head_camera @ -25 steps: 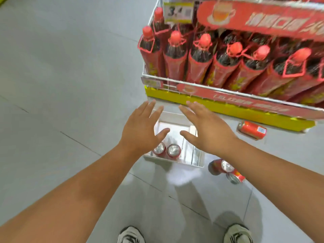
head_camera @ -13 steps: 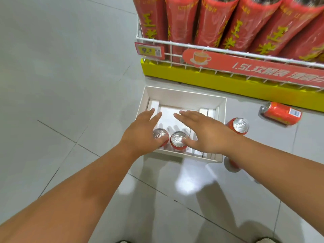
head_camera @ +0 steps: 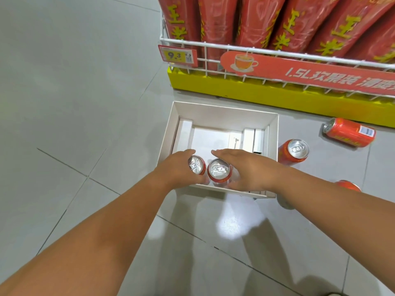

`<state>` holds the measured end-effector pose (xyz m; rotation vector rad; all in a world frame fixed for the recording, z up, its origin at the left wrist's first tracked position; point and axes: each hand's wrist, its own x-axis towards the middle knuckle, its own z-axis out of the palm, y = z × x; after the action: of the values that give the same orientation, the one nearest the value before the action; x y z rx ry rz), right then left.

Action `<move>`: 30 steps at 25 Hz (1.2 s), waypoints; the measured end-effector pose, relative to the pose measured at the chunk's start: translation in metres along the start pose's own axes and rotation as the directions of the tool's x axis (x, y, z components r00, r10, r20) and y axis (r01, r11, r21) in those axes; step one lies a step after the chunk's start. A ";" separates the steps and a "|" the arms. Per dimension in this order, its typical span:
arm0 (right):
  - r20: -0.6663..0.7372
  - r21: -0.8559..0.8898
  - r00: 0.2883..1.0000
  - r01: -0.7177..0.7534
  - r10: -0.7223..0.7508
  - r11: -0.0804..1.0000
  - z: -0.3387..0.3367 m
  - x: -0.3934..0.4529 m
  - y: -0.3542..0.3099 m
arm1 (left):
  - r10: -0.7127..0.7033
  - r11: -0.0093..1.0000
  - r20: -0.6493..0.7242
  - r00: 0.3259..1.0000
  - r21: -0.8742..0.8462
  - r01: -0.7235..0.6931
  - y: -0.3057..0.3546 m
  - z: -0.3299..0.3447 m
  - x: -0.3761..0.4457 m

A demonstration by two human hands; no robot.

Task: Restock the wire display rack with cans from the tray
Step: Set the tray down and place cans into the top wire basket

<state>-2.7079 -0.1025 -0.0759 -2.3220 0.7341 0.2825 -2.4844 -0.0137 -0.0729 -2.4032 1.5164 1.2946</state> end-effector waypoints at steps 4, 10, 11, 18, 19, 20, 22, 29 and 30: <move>-0.012 0.084 0.996 -0.092 0.093 0.992 0.014 0.007 0.001 | -0.067 0.998 0.034 0.997 0.021 0.066 0.005 -0.002 0.004; -0.071 0.324 0.971 -0.196 0.230 0.926 0.029 0.014 0.000 | -0.013 0.998 -0.068 0.998 -0.061 0.009 0.003 0.005 0.010; -0.079 0.373 0.964 -0.209 0.255 0.904 0.029 0.014 0.000 | -0.008 0.995 -0.080 0.997 -0.101 0.000 0.002 0.004 0.010; -0.270 0.561 0.895 -0.155 0.356 0.813 0.009 0.016 -0.002 | 0.089 0.899 -0.275 0.957 -0.392 -0.197 0.011 -0.009 0.008; -0.308 0.601 0.880 -0.115 0.362 0.791 0.004 0.015 -0.001 | 0.110 0.855 -0.297 0.949 -0.459 -0.242 0.013 -0.011 0.008; -0.337 0.638 0.867 -0.077 0.368 0.766 -0.002 0.014 -0.001 | 0.128 0.806 -0.316 0.940 -0.519 -0.284 0.016 -0.013 0.010; -0.381 0.696 0.841 -0.012 0.383 0.718 -0.015 0.014 0.000 | 0.152 0.727 -0.363 0.919 -0.590 -0.353 0.027 -0.019 0.012; -0.489 0.728 0.794 0.143 0.360 0.671 -0.078 0.007 -0.003 | 0.170 0.670 -0.476 0.863 -0.586 -0.456 0.072 -0.061 0.014; -0.501 0.720 0.791 0.155 0.351 0.677 -0.090 0.002 -0.006 | 0.177 0.664 -0.485 0.856 -0.584 -0.467 0.080 -0.069 0.009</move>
<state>-2.7031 -0.1596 -0.0063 -1.5367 1.0505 -0.6715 -2.4991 -0.0915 -0.0024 -3.1009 1.9116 1.8044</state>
